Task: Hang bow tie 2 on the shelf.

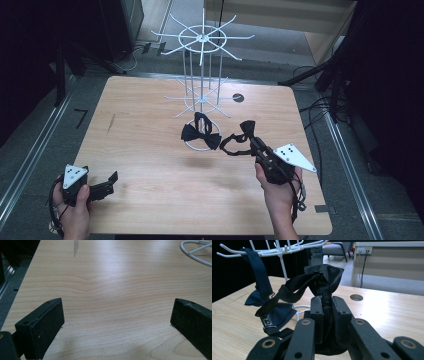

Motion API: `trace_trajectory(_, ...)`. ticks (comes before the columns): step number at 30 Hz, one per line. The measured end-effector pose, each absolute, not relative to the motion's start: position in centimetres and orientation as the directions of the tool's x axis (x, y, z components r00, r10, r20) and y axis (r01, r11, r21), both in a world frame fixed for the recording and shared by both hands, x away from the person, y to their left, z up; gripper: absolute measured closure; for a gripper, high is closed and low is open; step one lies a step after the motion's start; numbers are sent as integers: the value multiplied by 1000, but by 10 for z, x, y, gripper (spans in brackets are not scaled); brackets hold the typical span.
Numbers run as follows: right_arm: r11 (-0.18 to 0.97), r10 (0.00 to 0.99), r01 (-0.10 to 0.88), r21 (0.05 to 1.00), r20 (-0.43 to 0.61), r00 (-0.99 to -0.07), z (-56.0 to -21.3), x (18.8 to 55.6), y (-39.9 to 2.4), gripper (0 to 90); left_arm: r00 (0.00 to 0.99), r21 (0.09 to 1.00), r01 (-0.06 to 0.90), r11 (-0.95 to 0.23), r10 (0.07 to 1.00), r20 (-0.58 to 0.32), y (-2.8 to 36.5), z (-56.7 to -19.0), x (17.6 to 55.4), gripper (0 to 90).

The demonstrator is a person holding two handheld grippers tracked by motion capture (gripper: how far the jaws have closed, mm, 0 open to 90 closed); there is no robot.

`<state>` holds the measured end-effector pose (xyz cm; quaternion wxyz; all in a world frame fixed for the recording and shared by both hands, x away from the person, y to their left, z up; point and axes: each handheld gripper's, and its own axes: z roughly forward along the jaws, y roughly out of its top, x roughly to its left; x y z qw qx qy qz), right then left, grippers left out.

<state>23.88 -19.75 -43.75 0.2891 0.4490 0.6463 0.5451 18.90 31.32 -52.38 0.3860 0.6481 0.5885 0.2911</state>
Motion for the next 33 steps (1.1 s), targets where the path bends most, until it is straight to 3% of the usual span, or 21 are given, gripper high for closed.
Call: trace_trajectory(33, -24, 883, 225, 974, 126, -452, -412, 250, -180, 810, 137, 841, 541, -7, 987, -80, 314, -524, 189, 0)
